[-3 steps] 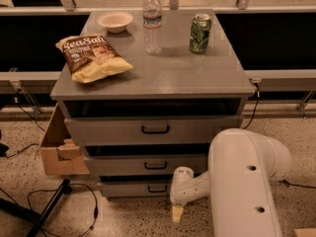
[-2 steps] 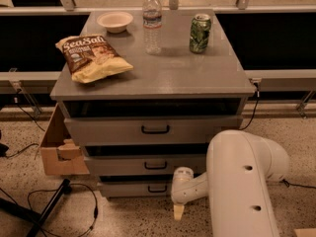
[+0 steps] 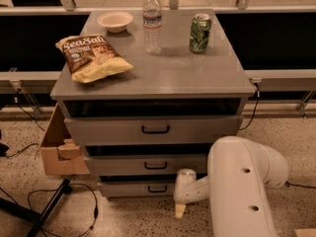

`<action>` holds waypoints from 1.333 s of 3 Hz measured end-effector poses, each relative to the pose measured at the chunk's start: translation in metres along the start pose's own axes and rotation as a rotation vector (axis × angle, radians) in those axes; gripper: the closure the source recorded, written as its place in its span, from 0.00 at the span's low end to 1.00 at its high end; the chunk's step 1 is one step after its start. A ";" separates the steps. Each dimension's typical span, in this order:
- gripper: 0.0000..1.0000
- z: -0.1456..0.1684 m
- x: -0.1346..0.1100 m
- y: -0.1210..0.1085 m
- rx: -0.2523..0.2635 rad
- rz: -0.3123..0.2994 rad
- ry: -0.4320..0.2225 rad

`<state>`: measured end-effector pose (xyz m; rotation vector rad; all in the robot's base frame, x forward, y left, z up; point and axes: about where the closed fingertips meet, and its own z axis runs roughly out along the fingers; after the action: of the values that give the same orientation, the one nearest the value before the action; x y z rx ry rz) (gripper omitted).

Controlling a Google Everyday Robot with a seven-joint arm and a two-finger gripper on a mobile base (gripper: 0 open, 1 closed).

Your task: Open bottom drawer

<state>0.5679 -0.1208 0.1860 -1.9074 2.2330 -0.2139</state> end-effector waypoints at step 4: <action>0.64 0.001 -0.001 -0.009 -0.076 0.078 0.085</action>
Offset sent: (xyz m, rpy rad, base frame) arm 0.0329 0.0007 -0.0171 -0.0115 0.0097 -0.0257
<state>0.5769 -0.1217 0.1871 -1.8774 2.3981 -0.2051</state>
